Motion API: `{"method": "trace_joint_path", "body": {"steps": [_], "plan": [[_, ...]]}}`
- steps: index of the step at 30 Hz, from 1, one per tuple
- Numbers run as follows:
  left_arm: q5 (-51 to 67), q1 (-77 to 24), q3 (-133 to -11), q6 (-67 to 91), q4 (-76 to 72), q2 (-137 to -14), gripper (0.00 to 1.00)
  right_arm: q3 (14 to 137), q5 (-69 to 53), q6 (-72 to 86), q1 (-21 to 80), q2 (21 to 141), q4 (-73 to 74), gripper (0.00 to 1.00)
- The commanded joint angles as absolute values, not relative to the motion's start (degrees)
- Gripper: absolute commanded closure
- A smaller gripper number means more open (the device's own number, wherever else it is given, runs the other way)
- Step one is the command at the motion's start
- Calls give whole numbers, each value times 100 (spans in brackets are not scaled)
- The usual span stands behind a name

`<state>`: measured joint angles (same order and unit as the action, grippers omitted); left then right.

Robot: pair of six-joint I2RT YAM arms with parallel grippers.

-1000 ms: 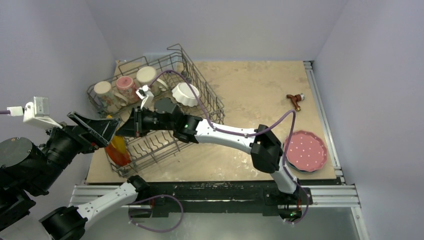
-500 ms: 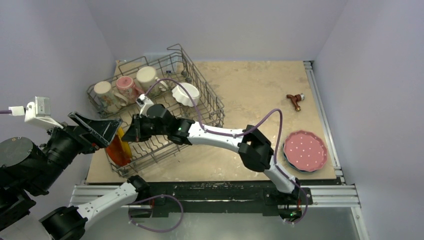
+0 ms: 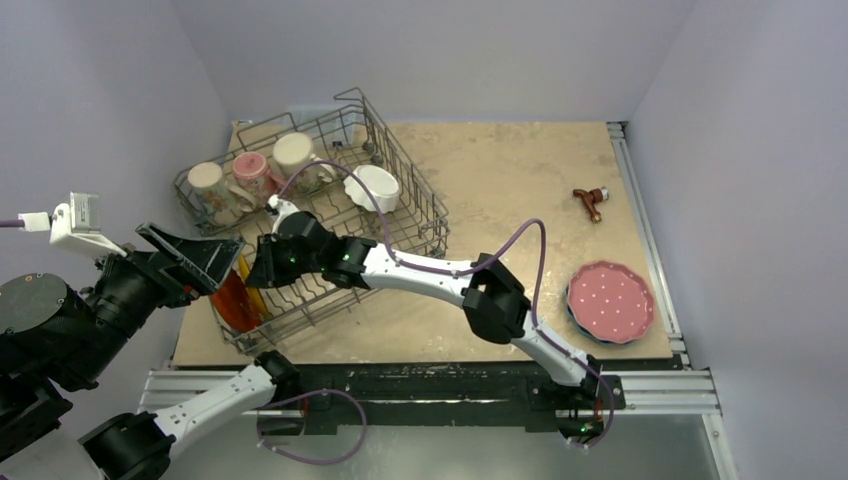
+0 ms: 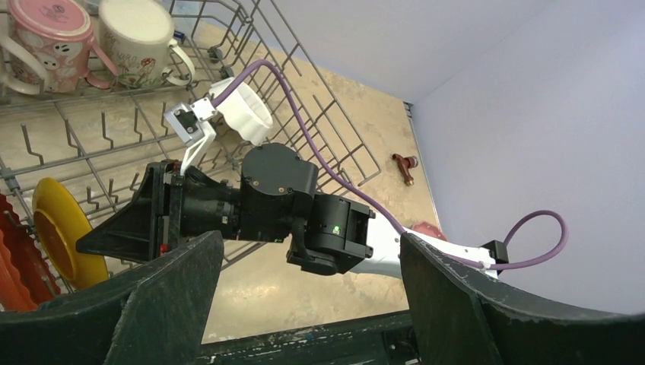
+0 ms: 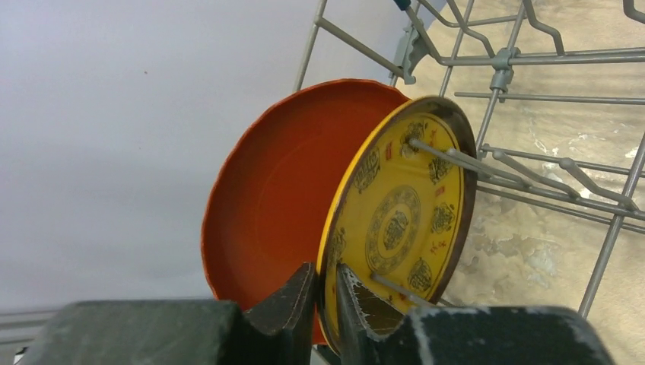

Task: Load the mixed dishes into the dish rack

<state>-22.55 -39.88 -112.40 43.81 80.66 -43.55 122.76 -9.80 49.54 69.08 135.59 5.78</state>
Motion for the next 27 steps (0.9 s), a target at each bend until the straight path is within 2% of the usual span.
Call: {"method": "trace_joint_path", "body": {"steps": [1,11,21,27], "plan": [[-2193,-3991,-11259,4455,7963,-4465,15,12639,-828,4721,6985,13470,764,81],[-2147,-3989,-11202,4514,7928,-4474,16,12951,-982,4527,7033,13547,899,53],[-2145,-3991,-11195,4484,7862,-4521,16,13273,-1039,3655,7006,13060,1508,39],[-2243,-3993,-10989,4213,7445,-4618,15,12085,-757,2261,6688,11616,2269,35]]}}
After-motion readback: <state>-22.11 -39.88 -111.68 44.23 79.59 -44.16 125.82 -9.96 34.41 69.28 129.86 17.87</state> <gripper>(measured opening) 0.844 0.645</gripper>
